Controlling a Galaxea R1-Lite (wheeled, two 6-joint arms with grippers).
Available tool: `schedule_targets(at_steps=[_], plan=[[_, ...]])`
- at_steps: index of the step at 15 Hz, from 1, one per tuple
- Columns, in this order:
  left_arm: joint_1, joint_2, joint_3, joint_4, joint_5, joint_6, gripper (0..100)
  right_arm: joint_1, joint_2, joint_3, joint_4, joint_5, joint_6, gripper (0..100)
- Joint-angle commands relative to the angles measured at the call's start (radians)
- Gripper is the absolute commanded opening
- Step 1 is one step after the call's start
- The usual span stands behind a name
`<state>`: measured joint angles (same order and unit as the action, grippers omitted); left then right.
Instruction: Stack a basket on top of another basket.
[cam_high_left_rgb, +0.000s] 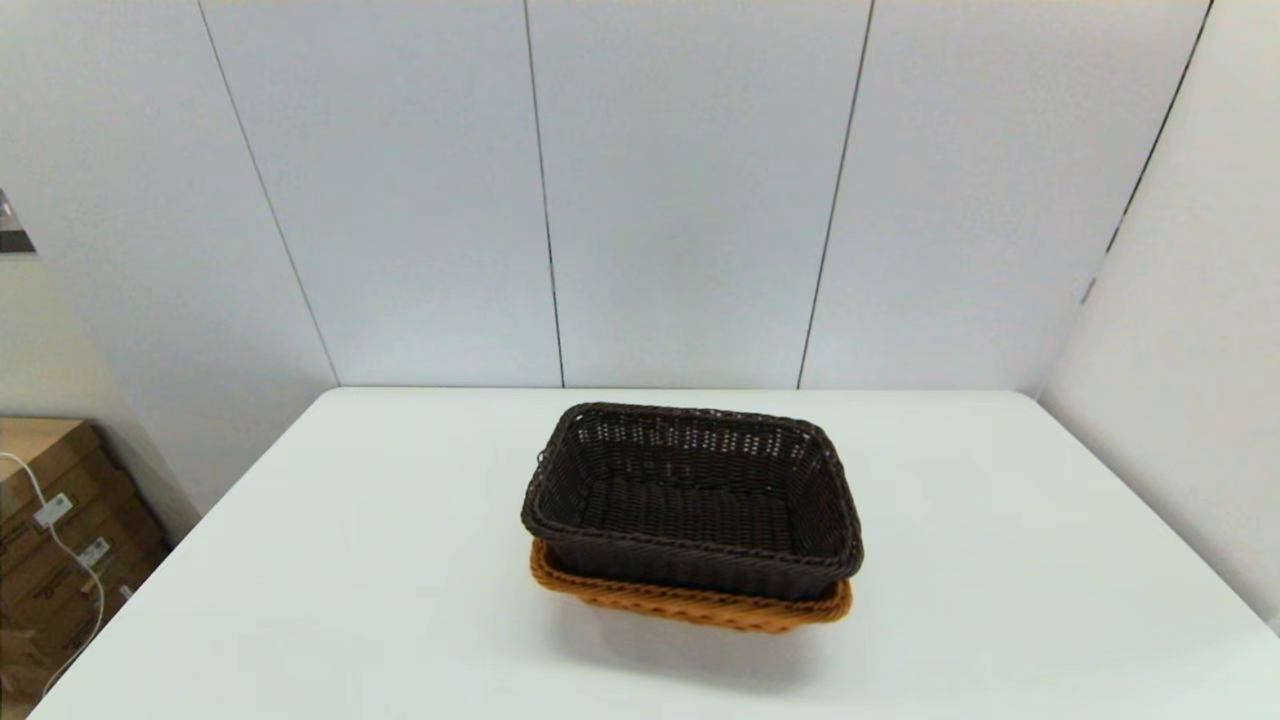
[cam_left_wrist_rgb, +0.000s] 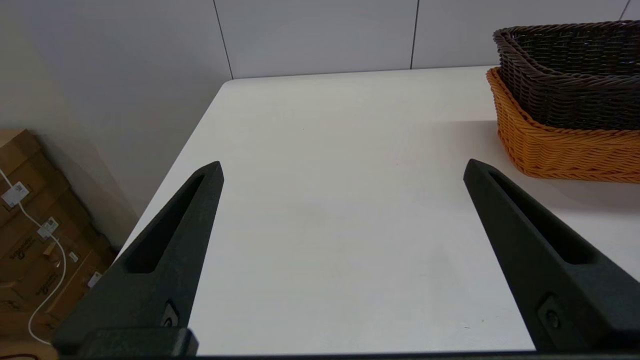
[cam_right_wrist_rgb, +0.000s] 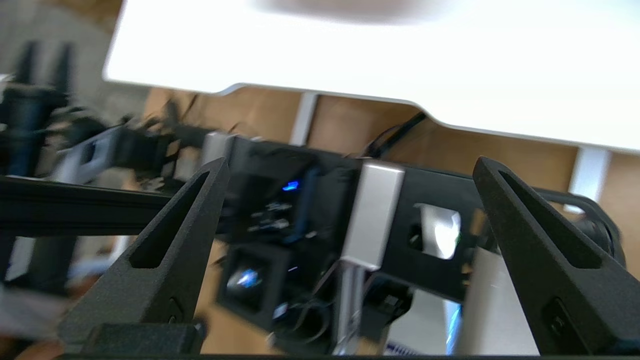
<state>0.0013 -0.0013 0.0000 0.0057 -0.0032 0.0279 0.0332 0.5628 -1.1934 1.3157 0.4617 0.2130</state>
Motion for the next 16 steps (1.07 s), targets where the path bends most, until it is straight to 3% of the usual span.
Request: schedule_targets(at_steps=[1, 7, 12, 14, 16], plan=[[0.0, 0.001, 0.002, 0.0, 0.0, 0.0, 100, -0.004, -0.262, 0.172, -0.036, -0.071, 0.017, 100], [0.0, 0.001, 0.002, 0.0, 0.0, 0.0, 100, -0.039, -0.409, 0.248, -0.038, -0.075, 0.022, 100], [0.0, 0.001, 0.003, -0.001, 0.0, -0.002, 100, -0.038, -0.563, 0.35, -0.081, -0.138, 0.005, 100], [0.0, 0.001, 0.003, -0.001, 0.0, -0.002, 100, -0.038, -0.563, 0.423, -0.159, -0.163, -0.006, 100], [0.0, 0.001, 0.003, -0.001, 0.0, -0.002, 100, -0.038, -0.563, 0.532, -0.337, -0.199, -0.017, 100]])
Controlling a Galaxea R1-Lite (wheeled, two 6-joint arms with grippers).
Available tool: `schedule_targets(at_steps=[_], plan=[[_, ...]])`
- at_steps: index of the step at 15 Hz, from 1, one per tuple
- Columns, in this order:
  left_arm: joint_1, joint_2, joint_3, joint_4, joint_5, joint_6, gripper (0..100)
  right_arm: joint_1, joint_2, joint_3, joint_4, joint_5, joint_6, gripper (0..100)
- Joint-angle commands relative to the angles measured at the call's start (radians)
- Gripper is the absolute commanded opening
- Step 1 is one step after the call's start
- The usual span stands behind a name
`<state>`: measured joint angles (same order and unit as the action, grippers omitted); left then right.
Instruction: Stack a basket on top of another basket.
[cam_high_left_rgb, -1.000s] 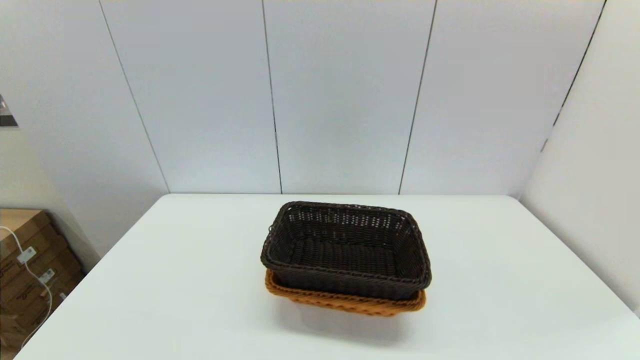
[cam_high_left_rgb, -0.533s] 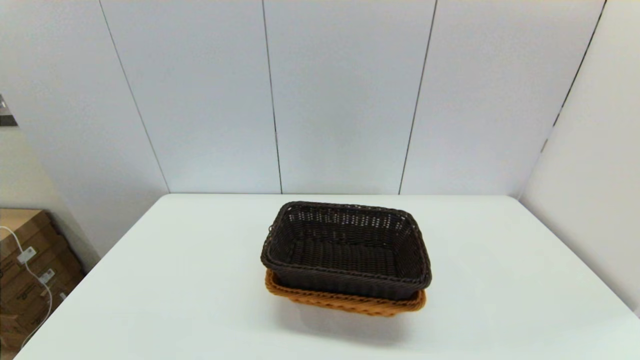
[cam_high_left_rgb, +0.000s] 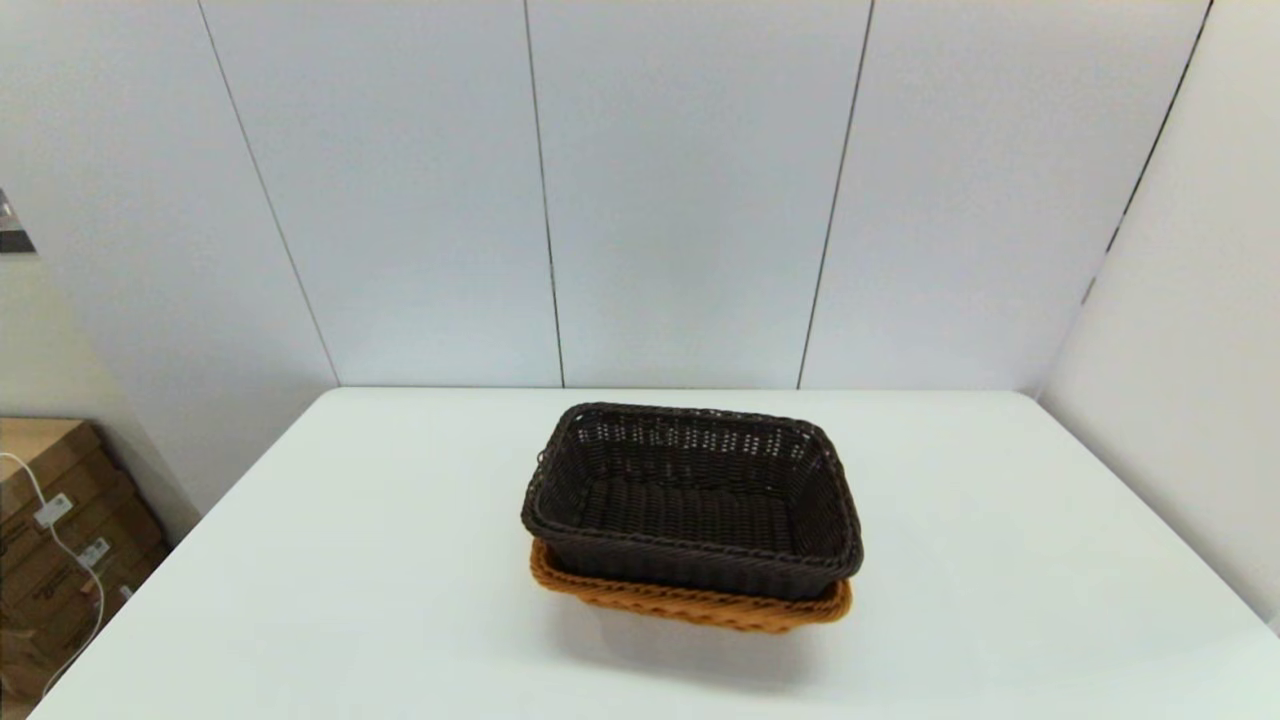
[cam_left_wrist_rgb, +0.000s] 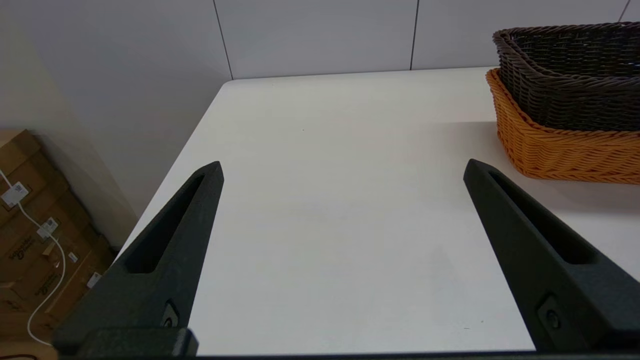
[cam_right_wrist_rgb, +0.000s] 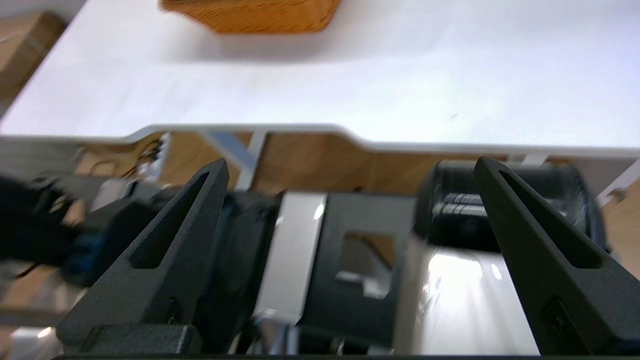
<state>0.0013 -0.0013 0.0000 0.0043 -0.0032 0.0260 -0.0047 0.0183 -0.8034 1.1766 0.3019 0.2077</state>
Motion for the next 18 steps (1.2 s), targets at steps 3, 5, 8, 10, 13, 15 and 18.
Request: schedule_targets(at_steps=[3, 5, 8, 10, 13, 15, 18], plan=[[0.0, 0.001, 0.003, 0.0, 0.0, 0.0, 100, 0.0, -0.018, 0.374, -0.561, -0.152, -0.082, 100], [0.0, 0.001, 0.003, 0.0, 0.0, 0.0, 100, 0.0, -0.018, 0.498, -0.736, -0.19, -0.137, 100], [0.0, 0.001, 0.003, 0.0, 0.0, -0.001, 100, 0.0, -0.018, 0.552, -0.77, -0.21, -0.145, 100], [0.0, 0.001, 0.003, 0.0, 0.0, -0.001, 100, 0.0, -0.018, 0.653, -0.897, -0.23, -0.192, 100], [0.0, 0.001, 0.003, 0.0, -0.001, -0.001, 100, 0.0, -0.018, 0.75, -1.039, -0.297, -0.269, 100], [0.002, 0.001, 0.003, 0.0, -0.001, -0.003, 100, 0.0, -0.018, 0.754, -1.039, -0.296, -0.278, 100], [0.002, 0.001, 0.005, 0.0, -0.001, -0.004, 100, 0.0, -0.018, 0.754, -1.039, -0.293, -0.266, 100]])
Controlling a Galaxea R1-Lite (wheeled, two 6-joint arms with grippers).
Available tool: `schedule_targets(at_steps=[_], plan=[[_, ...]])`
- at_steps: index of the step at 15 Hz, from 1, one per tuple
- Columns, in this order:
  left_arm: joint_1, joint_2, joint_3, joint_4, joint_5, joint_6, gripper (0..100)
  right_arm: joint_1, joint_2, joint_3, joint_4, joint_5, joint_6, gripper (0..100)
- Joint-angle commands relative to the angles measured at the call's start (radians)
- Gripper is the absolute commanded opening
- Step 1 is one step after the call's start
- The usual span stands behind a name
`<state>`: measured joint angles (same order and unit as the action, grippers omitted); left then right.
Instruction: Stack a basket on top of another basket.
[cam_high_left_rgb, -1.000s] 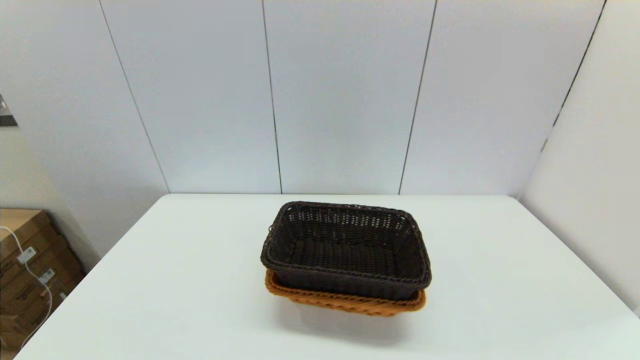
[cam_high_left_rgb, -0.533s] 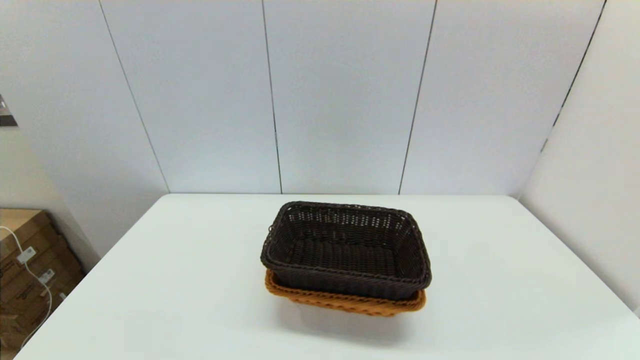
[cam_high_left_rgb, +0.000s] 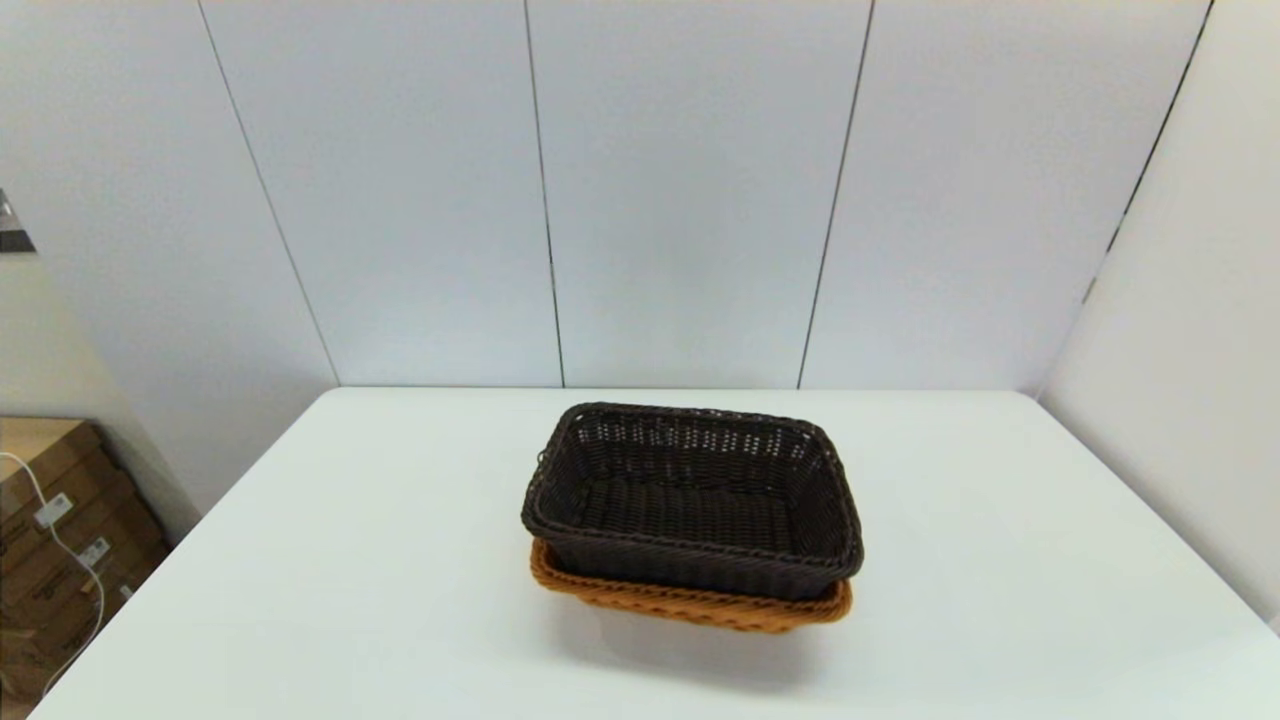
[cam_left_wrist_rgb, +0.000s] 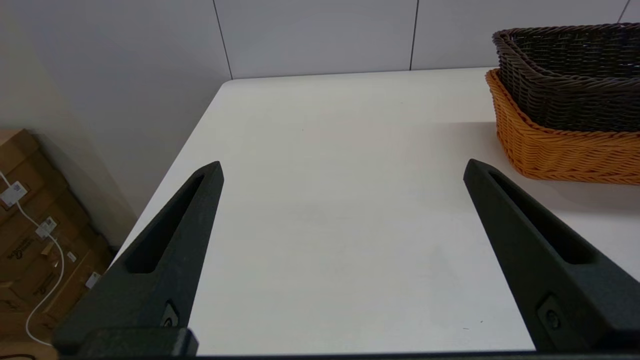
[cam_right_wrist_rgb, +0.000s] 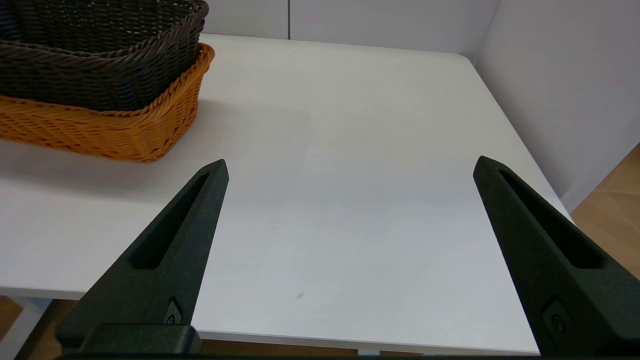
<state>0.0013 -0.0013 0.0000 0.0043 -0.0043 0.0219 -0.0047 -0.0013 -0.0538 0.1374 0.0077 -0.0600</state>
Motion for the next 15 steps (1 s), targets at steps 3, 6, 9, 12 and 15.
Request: schedule_targets(at_steps=[3, 6, 9, 12, 15], plan=[[0.0, 0.001, 0.005, 0.0, 0.0, 0.0, 100, 0.0, 0.001, 0.005, 0.001, 0.002, 0.002, 100], [0.0, 0.001, 0.005, 0.0, 0.0, 0.0, 100, 0.0, 0.001, 0.005, 0.001, 0.003, -0.003, 100], [0.0, 0.001, 0.005, 0.0, 0.0, 0.0, 100, 0.0, 0.001, 0.005, 0.001, 0.003, 0.0, 100], [0.0, 0.001, 0.005, 0.0, 0.0, 0.0, 100, 0.0, 0.001, 0.005, 0.001, 0.005, 0.002, 100], [0.0, 0.001, 0.005, 0.0, 0.0, -0.008, 100, 0.0, 0.001, 0.005, 0.001, -0.005, 0.039, 100]])
